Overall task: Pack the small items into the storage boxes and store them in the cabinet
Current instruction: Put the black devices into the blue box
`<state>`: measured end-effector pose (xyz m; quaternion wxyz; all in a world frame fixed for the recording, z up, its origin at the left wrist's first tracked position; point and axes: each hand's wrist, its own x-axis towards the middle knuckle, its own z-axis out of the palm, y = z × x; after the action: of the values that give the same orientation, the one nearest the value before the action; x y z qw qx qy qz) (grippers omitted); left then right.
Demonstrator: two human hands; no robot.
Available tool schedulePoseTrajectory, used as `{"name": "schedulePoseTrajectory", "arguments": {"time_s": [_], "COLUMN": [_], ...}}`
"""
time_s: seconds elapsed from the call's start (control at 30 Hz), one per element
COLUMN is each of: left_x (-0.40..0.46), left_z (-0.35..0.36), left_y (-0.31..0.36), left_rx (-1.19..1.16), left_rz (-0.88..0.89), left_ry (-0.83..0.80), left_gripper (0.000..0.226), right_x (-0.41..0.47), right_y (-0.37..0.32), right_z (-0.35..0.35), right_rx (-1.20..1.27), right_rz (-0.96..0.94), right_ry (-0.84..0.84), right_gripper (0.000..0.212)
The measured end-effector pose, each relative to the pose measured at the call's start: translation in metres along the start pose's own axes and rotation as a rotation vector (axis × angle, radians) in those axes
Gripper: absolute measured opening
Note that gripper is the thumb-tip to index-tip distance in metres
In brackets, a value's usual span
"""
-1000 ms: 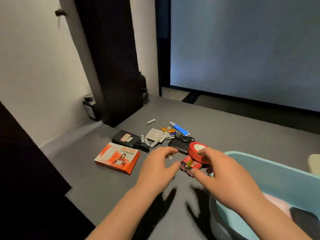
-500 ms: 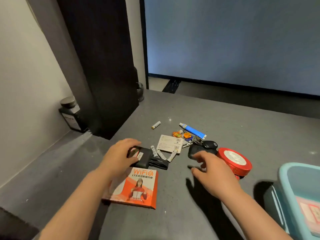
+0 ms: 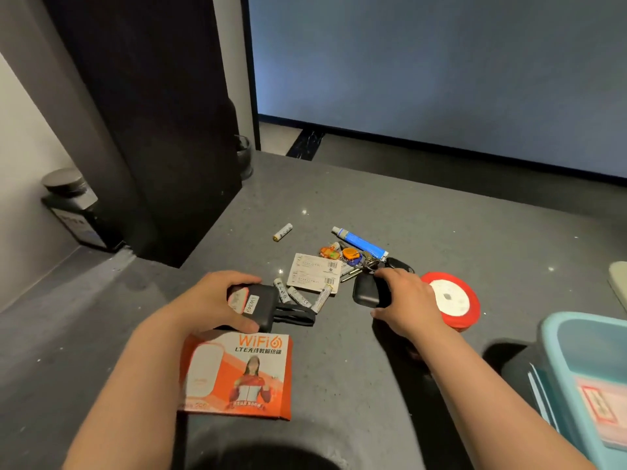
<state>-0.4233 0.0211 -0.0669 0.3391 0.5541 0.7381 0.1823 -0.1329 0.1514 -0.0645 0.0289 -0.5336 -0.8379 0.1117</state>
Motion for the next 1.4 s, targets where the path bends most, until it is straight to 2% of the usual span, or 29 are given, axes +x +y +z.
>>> {"name": "schedulePoseTrajectory", "arguments": {"time_s": [0.1, 0.23, 0.33, 0.43, 0.63, 0.73, 0.8, 0.93, 1.1, 1.23, 1.4], "left_x": [0.0, -0.005, -0.004, -0.004, -0.022, -0.03, -0.035, -0.041, -0.045, -0.051, -0.057], "left_z": [0.007, 0.027, 0.033, 0.03, 0.013, 0.004, 0.003, 0.023, 0.092, 0.143, 0.203], "left_y": [0.004, -0.001, -0.006, -0.004, 0.026, 0.066, 0.099, 0.171, 0.251, 0.302, 0.357], "left_rx": [0.084, 0.229, 0.285, 0.262, 0.132, 0.18, 0.131, 0.097, -0.078, -0.037, -0.017], "left_rz": [0.022, 0.095, 0.076, 0.085, 0.18, 0.297, 0.37, 0.546, 0.659, 0.725, 0.704], "left_ry": [0.072, 0.277, 0.276, 0.288, 0.437, 0.494, 0.551, 0.538, 0.554, 0.513, 0.503], "left_gripper": [0.084, 0.089, 0.099, 0.093, 0.081, 0.083, 0.079, 0.077, 0.078, 0.071, 0.074], "right_x": [0.002, -0.005, -0.011, -0.02, -0.048, -0.072, -0.092, -0.143, -0.216, -0.246, -0.229], "right_y": [-0.001, -0.007, -0.013, -0.019, -0.024, -0.018, -0.008, 0.035, 0.127, 0.206, 0.268], "right_z": [0.001, 0.009, 0.013, 0.009, -0.031, -0.065, -0.089, -0.127, -0.148, -0.15, -0.148], "right_rx": [-0.06, -0.09, -0.055, 0.062, 0.184, 0.22, 0.231, 0.224, 0.25, 0.21, 0.085], "right_rz": [0.014, 0.06, 0.059, 0.075, 0.079, 0.064, 0.079, 0.172, 0.418, 0.599, 0.586], "right_ry": [-0.02, -0.001, 0.001, -0.007, 0.136, 0.22, 0.304, 0.421, 0.457, 0.376, 0.219], "right_gripper": [0.068, 0.077, 0.075, 0.071, 0.069, 0.065, 0.062, 0.06, 0.06, 0.061, 0.054]}}
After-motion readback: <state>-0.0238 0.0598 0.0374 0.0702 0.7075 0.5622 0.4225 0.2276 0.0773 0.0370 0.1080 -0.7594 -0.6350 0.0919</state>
